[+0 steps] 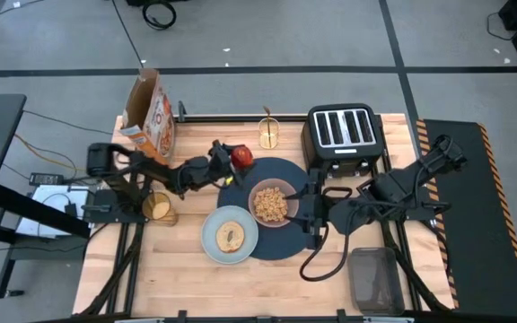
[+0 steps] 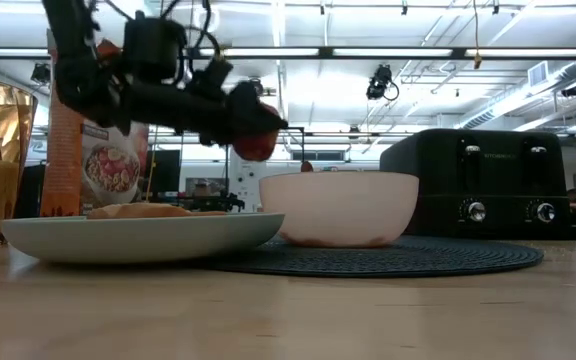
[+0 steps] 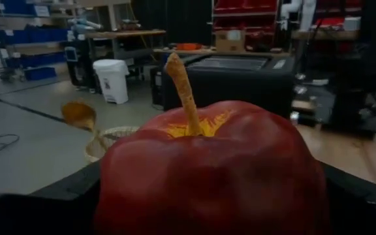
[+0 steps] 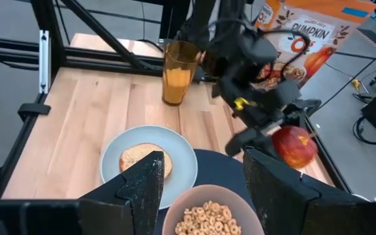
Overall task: Arrange a breakfast setting
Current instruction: Put the red apple on the blue table mat to the top left of the pink bowl
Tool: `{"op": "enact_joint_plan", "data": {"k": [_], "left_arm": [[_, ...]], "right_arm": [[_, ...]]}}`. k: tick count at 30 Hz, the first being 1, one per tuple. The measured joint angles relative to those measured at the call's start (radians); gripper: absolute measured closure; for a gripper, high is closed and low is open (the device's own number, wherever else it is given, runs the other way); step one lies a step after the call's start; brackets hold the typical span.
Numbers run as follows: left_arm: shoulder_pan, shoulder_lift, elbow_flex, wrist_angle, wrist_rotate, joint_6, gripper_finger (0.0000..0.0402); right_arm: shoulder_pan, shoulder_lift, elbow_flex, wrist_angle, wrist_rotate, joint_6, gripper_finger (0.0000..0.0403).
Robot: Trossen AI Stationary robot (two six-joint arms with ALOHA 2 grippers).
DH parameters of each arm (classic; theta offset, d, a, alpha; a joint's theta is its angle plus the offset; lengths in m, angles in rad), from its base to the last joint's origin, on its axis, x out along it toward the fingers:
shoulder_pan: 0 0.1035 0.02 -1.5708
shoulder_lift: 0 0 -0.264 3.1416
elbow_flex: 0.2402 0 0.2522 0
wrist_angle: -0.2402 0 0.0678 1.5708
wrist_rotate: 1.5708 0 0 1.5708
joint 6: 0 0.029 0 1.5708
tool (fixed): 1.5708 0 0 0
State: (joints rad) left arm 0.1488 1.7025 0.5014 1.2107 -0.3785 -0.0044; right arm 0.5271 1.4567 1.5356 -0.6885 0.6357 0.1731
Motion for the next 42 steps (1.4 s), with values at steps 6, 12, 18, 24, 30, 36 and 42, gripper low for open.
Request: {"op": "enact_joint_plan", "data": {"k": [6, 12, 18, 24, 30, 36, 42], "left_arm": [[0.030, 0.161, 0.009, 0.189, -0.010, -0.012, 0.0059], [0.068, 0.262, 0.042, 0.229, -0.029, -0.023, 0.0059], [0.095, 0.331, 0.049, 0.252, -0.031, -0.064, 0.0059], [0.089, 0.422, 0.067, 0.310, -0.022, -0.062, 0.0059], [0.089, 0.468, 0.082, 0.311, -0.028, -0.038, 0.0059], [0.079, 0.472, 0.081, 0.306, -0.028, -0.036, 0.0059], [0.065, 0.472, 0.032, 0.331, -0.027, -0.032, 0.0059]], "right_arm": [[0.000, 0.002, 0.000, -0.001, -0.002, 0.015, 0.0188], [0.000, 0.002, 0.000, -0.001, -0.004, 0.018, 0.0188], [0.000, 0.002, 0.000, -0.001, -0.004, 0.018, 0.0188], [0.000, 0.002, 0.000, -0.001, -0.004, 0.018, 0.0188], [0.000, 0.002, 0.000, -0.003, -0.003, 0.041, 0.0188], [0.000, 0.002, 0.000, -0.011, 0.000, 0.060, 0.0188], [0.000, 0.002, 0.000, -0.023, 0.000, 0.080, 0.0188]]}}
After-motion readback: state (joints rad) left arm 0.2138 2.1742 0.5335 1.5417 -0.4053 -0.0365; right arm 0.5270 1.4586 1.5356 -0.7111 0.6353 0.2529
